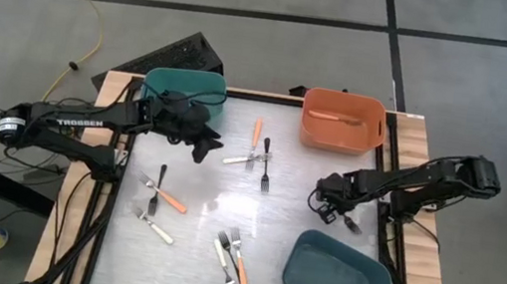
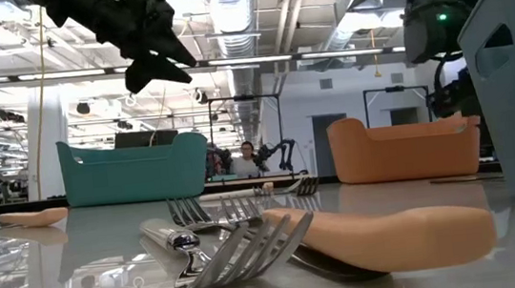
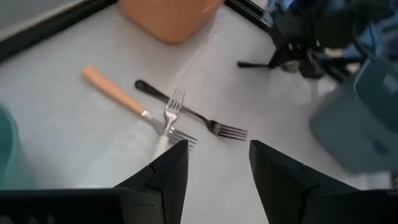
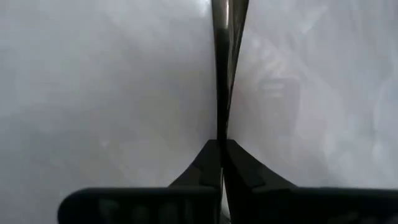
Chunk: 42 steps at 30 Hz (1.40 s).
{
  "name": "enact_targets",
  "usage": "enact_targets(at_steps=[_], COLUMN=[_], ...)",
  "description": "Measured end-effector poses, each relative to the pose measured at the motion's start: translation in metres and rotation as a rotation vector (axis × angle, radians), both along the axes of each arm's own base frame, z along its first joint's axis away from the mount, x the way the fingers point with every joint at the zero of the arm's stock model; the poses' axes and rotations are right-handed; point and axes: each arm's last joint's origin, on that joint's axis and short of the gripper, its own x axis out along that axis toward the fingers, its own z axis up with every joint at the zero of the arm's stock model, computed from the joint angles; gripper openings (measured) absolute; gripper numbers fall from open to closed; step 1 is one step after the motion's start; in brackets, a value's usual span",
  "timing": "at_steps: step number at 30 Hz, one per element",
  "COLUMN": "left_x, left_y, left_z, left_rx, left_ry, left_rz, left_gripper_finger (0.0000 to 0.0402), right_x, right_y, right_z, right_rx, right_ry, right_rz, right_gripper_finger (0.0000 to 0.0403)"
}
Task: Sort silverware by color (type)
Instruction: Put the black fork into the blue bin
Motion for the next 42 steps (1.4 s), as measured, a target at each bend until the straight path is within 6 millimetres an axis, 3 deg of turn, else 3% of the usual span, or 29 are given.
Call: enact_targets(at_steps=[4,9,15,19,23,28,32,37,42], left_x=[0.0,0.0,-0.001,-0.003,-0.003,-0.012,-0.027,-0.034,-0.037], left_y=[-0.004,-0.011,-0.009,-0.005,-0.006,-0.015,-0.024,-0.034,-0.045], left_z=[-0.001,-0.006,-0.007,-0.007,-0.008,-0.015,-0.017,-0.01,-0.006], left_rx=[-0.115,-0.155,0.01,0.157,0.253,0.226,0.188,0.239,0.25], left_ry=[-0.006,0.04,0.088,0.136,0.174,0.248,0.317,0.283,0.237], left_rz=[0.058,0.135,0.163,0.15,0.009,-0.265,-0.402,-0.505,-0.586], left_gripper_finger=[0.0155,0.0155,0.0155,0.0155,0.0155,0.0155,0.0155,0.0155,0.0155], right_x=[0.021,0.031,0.026,0.027,0.03,0.028,0.025,0.023,0.031], right_y=[-0.003,-0.003,-0.009,-0.016,-0.008,0.038,0.09,0.152,0.187], right_z=[0.018,0.033,0.049,0.081,0.13,0.179,0.194,0.164,0.121], right_rx=[-0.081,0.005,0.001,-0.027,-0.055,0.041,0.164,0.238,0.26], right_ry=[-0.229,-0.433,-0.482,-0.619,-0.772,-0.757,-0.645,-0.424,-0.207], right_rz=[0.109,0.153,0.155,0.133,0.212,0.363,0.342,0.282,0.255], right_gripper_finger=[0.0021,0.0021,0.0021,0.0021,0.0021,0.0021,0.0021,0.0021,0.0021])
